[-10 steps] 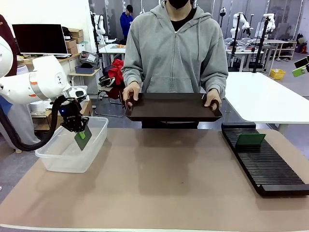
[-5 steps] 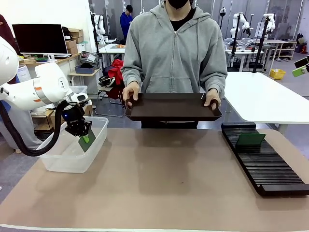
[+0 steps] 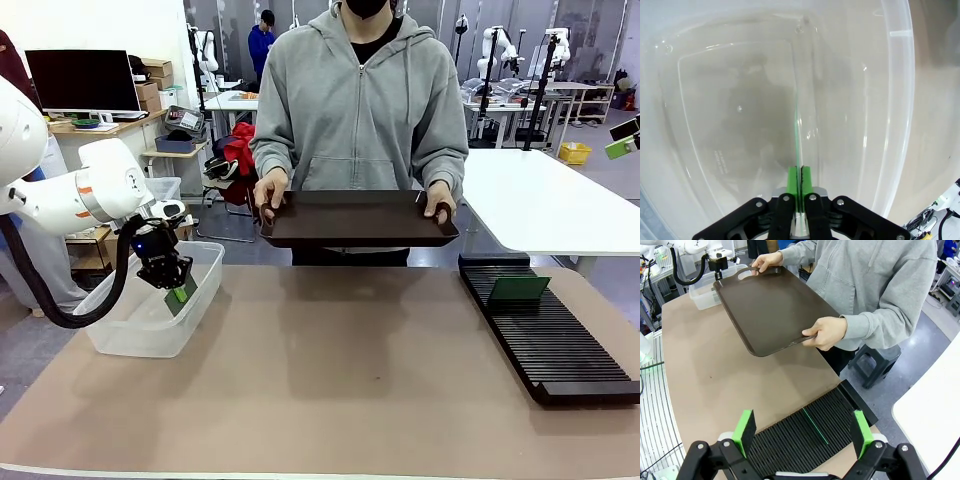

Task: Sort PCBs into racks and boxes based on the side picked up.
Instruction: If the short side of the Blank PCB is picked up, insert it into the PCB Rack ; if the long side is picked up, place it in the Organizing box.

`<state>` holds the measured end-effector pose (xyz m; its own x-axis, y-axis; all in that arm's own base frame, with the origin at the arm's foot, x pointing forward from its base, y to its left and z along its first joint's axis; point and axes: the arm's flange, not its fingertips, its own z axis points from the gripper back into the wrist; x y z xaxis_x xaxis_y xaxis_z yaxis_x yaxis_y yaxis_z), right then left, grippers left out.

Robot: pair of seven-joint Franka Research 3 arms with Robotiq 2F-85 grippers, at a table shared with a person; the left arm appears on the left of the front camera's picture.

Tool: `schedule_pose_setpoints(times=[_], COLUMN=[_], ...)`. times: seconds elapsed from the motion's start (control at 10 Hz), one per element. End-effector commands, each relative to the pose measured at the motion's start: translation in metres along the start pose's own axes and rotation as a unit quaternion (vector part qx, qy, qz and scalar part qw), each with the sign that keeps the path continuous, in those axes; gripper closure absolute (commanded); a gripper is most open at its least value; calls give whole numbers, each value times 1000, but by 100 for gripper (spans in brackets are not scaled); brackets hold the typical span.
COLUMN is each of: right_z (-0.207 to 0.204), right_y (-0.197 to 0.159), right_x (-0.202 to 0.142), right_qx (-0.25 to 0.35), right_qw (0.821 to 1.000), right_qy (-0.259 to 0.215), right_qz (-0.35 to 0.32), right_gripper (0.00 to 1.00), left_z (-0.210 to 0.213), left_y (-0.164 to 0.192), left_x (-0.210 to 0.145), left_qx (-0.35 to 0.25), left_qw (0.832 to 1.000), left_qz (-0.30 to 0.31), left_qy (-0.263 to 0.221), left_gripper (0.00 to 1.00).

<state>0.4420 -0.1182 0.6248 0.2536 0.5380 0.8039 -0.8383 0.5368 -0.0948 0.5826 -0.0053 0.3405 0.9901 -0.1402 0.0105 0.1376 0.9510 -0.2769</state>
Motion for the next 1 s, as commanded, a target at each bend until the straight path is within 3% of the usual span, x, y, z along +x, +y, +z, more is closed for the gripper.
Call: schedule_pose_setpoints(times=[0.0, 0.1, 0.2, 0.3, 0.4, 0.5, 0.6, 0.7, 0.8, 0.9], right_z=[-1, -1, -1, -1, -1, -1, -1, -1, -1, -1], right_y=[1, 1, 1, 1, 1, 1, 1, 1, 1, 1], right_x=[0, 0, 0, 0, 0, 0, 0, 0, 0, 0], right_qx=[-2, -2, -2, -2, -2, -2, -2, -2, -2, -2], right_qw=[1000, 1000, 1000, 1000, 1000, 1000, 1000, 1000, 1000, 1000], right_qy=[4, 4, 4, 4, 4, 4, 4, 4, 4, 4], right_qz=[-2, -2, -2, -2, -2, -2, -2, -2, -2, -2], right_gripper=[0, 0, 0, 0, 0, 0, 0, 0, 0, 0], left_z=[4, 7, 10, 14, 17, 18, 20, 21, 23, 24], left_y=[5, 6, 6, 7, 8, 7, 7, 6, 5, 5], left_x=[2, 1, 0, 0, -1, -2, -3, -2, -3, -4], left_qx=[-7, -4, 1, 5, 10, 19, 37, 42, 46, 51], left_qw=[1000, 1000, 1000, 1000, 1000, 1000, 999, 999, 999, 999], left_qz=[2, 4, 8, 8, 9, 4, -6, -5, -3, -5], left_qy=[1, 0, -3, -5, -7, -4, 6, 6, 4, 6], left_gripper=[77, 77, 58, 63, 38, 44, 18, 24, 0, 4])
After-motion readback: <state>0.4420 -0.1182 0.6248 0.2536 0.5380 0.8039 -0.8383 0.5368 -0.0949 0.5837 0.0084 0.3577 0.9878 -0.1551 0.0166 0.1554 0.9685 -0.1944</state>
